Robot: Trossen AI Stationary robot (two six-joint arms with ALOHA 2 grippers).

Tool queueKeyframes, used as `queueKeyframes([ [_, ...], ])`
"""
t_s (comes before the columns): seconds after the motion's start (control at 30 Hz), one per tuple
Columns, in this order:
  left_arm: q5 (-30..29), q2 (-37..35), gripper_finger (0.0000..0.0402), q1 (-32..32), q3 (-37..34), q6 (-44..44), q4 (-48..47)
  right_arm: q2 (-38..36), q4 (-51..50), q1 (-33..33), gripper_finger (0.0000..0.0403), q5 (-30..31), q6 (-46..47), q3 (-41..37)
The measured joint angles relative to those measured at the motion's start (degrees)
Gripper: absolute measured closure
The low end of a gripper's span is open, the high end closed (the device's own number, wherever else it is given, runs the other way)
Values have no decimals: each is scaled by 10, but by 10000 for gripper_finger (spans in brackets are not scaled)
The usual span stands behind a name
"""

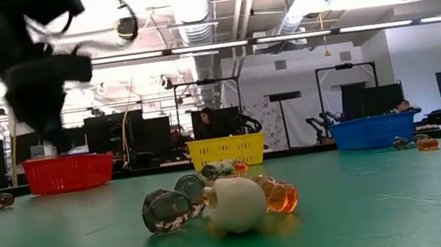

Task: Sort Halloween decoration
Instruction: Put the orange flower toy into the red bin, then put the purple skull toy into the blue bin

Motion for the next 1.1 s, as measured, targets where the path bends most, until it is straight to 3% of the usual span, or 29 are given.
queueKeyframes([
  [0.23,-101,-42,303,142,101,98,-105,0,0,0,235,0,0,0],
  [0.43,-26,-9,312,306,87,184,-108,0,0,0,235,-1,0,0],
  [0.57,-6,33,297,373,66,207,-105,0,0,0,235,-1,0,0],
  [0.93,57,42,215,398,65,247,-92,0,-2,0,235,-1,-3,0],
  [1.1,195,13,206,363,76,231,-58,0,-2,0,235,-1,-3,0],
])
